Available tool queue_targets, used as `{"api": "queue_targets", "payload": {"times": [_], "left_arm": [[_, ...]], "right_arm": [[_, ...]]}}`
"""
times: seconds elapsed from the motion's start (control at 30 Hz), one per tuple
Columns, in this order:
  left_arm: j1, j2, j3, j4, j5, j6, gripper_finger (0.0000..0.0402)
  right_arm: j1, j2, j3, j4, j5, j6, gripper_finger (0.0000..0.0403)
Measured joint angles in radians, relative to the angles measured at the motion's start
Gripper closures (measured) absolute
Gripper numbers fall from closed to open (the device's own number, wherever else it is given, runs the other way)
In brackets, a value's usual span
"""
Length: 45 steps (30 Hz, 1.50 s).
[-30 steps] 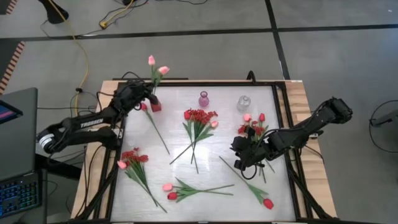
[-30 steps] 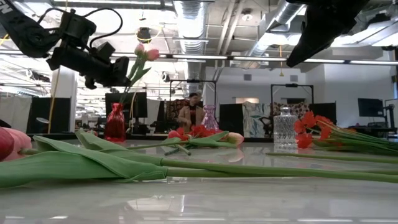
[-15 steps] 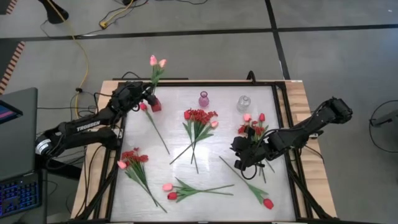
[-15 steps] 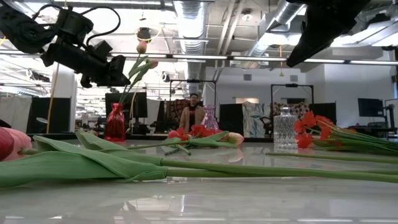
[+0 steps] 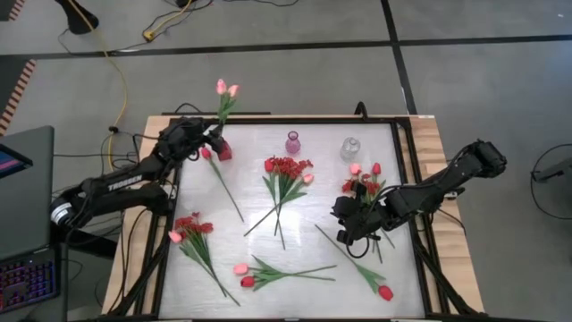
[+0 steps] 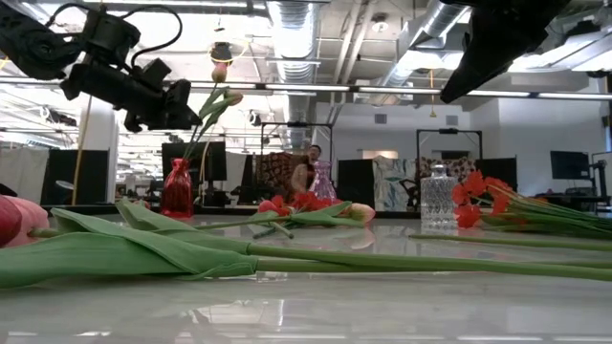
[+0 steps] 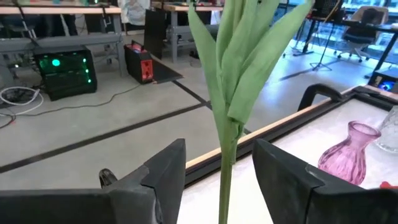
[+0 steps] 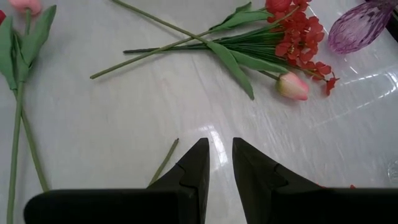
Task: Sort flowers into vase by color
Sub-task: Put the pink tulip into the red vase
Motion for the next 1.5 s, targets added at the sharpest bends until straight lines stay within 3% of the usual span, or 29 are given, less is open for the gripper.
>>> {"api": "queue_targets", "payload": {"times": [0.3,0.5,0.83,1.1,1.27,1.5], "left_arm": [[0.000,-0.081,0.000,-0.116,0.037,0.069,0.0204],[-0.019,-0.120,0.000,-0.146,0.176,0.119,0.0194],[-0.119,-0.141,0.000,-0.290,0.185,-0.001,0.0193],[-0.242,-0.141,0.000,-0.385,0.260,-0.123,0.0193],[-0.354,-0.141,0.000,-0.388,0.238,-0.179,0.0193],[-0.538,-0.141,0.000,-0.385,0.092,-0.248,0.0193]], "right_arm": [[0.000,0.000,0.000,0.000,-0.002,0.000,0.0306],[0.000,0.000,0.000,0.000,-0.003,0.000,0.0306],[0.000,0.000,0.000,0.001,-0.011,0.000,0.0306],[0.000,0.000,0.000,0.009,-0.026,0.001,0.0306],[-0.002,0.000,0.000,0.011,-0.025,0.001,0.0306],[-0.030,0.000,0.000,0.058,-0.024,-0.033,0.0306]]}}
